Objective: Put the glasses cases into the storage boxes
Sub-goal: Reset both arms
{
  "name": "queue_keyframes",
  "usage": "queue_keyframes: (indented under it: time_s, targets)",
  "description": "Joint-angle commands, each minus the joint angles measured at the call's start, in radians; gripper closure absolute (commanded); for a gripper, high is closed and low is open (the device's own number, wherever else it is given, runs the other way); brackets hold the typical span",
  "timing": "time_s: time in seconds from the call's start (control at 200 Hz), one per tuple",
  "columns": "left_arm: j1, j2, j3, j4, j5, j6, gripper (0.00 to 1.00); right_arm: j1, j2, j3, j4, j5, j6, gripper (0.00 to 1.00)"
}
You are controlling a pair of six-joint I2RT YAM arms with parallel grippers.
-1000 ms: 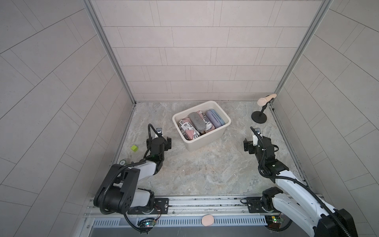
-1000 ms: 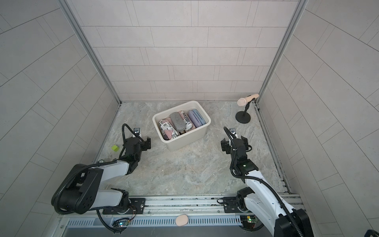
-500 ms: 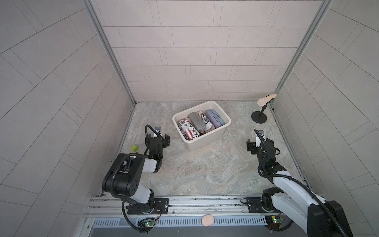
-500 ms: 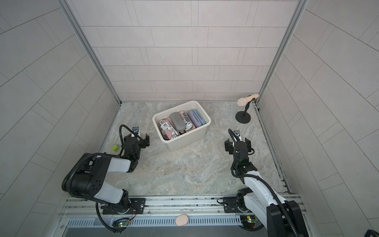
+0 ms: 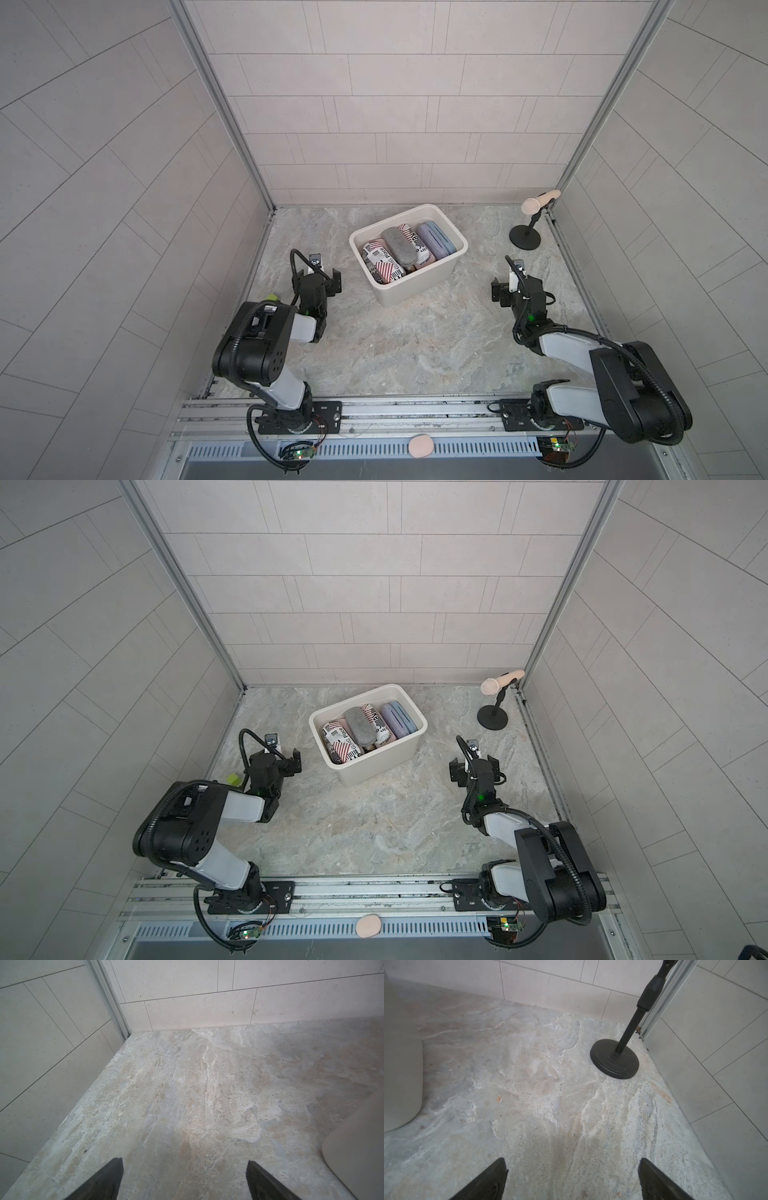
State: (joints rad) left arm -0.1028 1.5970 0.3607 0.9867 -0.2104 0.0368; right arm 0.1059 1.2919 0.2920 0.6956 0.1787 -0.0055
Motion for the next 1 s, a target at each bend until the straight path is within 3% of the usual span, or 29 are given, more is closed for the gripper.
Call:
queue_keyframes:
  time_s: [0.0, 0.1, 0.145, 0.225, 0.3, 0.385, 0.44, 0.996]
  targets:
    - [0.005, -0.002, 0.014, -0.005, 0.006, -0.002, 0.0, -0.017, 0.08, -0.019, 0.19, 0.036, 0.026, 0.0]
    - [0.005, -0.003, 0.012, -0.005, 0.006, -0.001, 0.0, -0.018, 0.242, 0.006, 0.329, 0.051, 0.008, 0.0]
    - [0.005, -0.004, 0.012, -0.005, 0.006, -0.002, 0.0, -0.019, 0.276, 0.056, 0.289, 0.072, 0.014, 0.0]
    - [0.004, -0.004, 0.012, -0.004, 0.007, -0.002, 0.0, -0.05, 0.217, 0.16, -0.027, 0.038, 0.07, 0.0]
    - [0.004, -0.004, 0.012, -0.005, 0.007, -0.002, 0.0, -0.053, 0.254, 0.127, 0.105, 0.022, 0.043, 0.0]
    - [0.005, -0.003, 0.012, -0.005, 0.006, -0.002, 0.0, -0.055, 0.222, 0.161, -0.018, 0.027, 0.07, 0.0]
    - [0.005, -0.005, 0.012, -0.006, 0.006, -0.002, 0.0, -0.053, 0.237, 0.142, 0.05, 0.022, 0.05, 0.0]
    - [0.005, -0.004, 0.014, -0.005, 0.009, 0.0, 0.0, -0.042, 0.222, 0.146, 0.018, 0.046, 0.057, 0.0]
